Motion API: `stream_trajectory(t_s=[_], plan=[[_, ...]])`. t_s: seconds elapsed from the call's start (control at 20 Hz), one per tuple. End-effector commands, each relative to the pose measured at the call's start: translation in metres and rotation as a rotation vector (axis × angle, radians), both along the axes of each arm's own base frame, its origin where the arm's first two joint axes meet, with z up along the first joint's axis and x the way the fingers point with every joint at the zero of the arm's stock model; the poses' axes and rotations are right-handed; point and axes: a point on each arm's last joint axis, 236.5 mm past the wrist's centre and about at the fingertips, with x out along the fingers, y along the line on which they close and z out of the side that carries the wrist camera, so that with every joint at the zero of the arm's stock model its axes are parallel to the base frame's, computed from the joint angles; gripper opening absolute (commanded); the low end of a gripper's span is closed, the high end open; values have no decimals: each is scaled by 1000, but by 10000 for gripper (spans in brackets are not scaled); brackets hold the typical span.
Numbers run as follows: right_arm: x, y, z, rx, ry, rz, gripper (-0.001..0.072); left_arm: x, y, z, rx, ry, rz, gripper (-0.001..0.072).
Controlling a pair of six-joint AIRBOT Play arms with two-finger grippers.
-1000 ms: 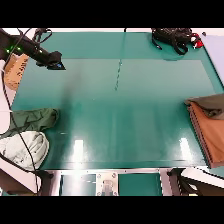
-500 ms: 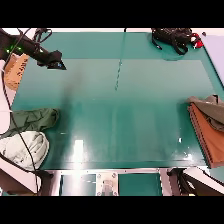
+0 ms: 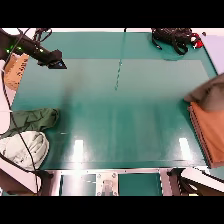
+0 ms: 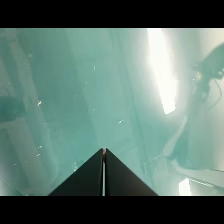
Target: Fold the shirts.
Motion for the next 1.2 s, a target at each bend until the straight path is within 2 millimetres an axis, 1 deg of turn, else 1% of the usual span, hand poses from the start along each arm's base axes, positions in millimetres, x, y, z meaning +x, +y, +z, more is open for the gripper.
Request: stream_trajectory(t_s=[0.0,0.1,0.15,0.25,0.35,0.5,0.6,0.65,0.7,0.8,0.95,1.0,1.05,1.1,1.15], plan=[[32,-3,22,-8,-107,3,21,0,0,0,-1,0,-1,25],[24,-7,16,2,-80,3,21,0,-1,1,-2,-3,1,24],[16,-6,6,11,-40,21,21,0,-1,1,-2,-3,1,24],[-10,-7,-25,56,81,19,20,0,-1,1,-2,-2,0,24],[-48,-18,-44,63,160,-39,20,-1,-1,0,-1,1,-2,24],[-113,-34,-57,102,219,-154,20,-4,-1,-1,-1,15,-10,24],[-155,-41,-63,120,237,-231,21,-5,-1,-1,0,17,-12,24],[-175,-42,-71,131,260,-254,21,-5,-1,-1,0,17,-12,24],[-196,-40,-87,163,317,-272,21,-5,-1,-1,0,17,-12,24],[-242,-31,-135,213,502,-294,22,-5,-1,-1,0,17,-11,24],[-310,-22,-200,237,776,-365,22,-5,-1,-1,-1,17,-12,24],[-328,-27,-216,205,849,-391,22,-5,-1,-1,-1,17,-12,24],[-342,-32,-226,169,903,-409,24,-5,-1,-1,-1,17,-12,24],[-354,-35,-233,139,950,-419,161,-5,-1,-1,-2,17,-12,24],[-362,-33,-237,137,988,-412,482,-5,-1,-1,-1,16,-12,24]])
